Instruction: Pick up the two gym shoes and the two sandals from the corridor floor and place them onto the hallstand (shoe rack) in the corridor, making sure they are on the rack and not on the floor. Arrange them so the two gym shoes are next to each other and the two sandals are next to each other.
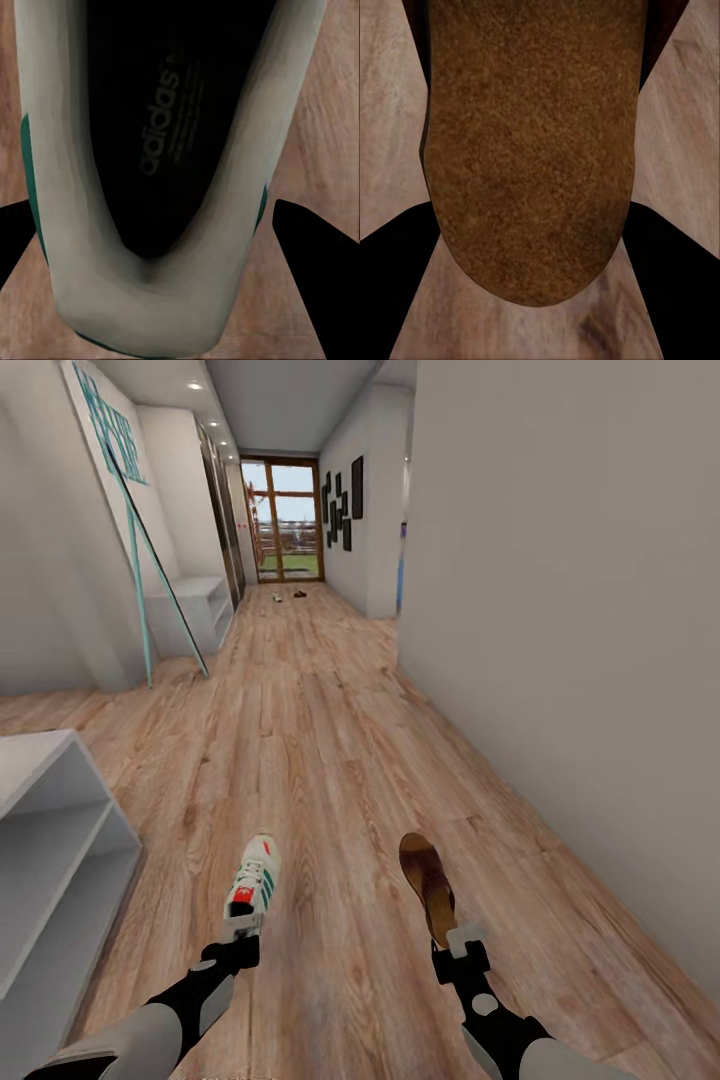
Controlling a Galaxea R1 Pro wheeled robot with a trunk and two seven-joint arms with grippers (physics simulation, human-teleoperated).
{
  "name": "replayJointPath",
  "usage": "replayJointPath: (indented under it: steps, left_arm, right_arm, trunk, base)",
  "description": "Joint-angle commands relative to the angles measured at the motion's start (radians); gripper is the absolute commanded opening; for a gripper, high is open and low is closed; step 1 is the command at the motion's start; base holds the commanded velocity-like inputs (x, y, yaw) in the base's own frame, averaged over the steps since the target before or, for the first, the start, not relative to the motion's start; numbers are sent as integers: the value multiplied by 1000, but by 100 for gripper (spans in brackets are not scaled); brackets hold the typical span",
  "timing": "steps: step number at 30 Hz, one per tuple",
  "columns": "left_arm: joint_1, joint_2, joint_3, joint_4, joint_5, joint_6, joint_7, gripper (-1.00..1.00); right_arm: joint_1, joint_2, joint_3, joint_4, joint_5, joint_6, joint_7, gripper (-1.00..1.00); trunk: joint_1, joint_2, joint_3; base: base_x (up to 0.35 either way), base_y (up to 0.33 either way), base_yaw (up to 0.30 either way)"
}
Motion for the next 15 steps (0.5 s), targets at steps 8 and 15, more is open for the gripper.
replayJointPath:
  steps: [8,15]
  left_arm:
    - [-1,1,1,-7,1,116,1,-100]
    - [-1,0,2,-9,2,104,1,-100]
  right_arm:
    - [-1,0,4,0,9,-1,-9,-100]
    - [-1,0,4,0,9,-1,-9,-100]
  trunk:
    - [0,0,2]
    - [0,0,2]
  base:
    - [0,0,79]
    - [0,0,7]
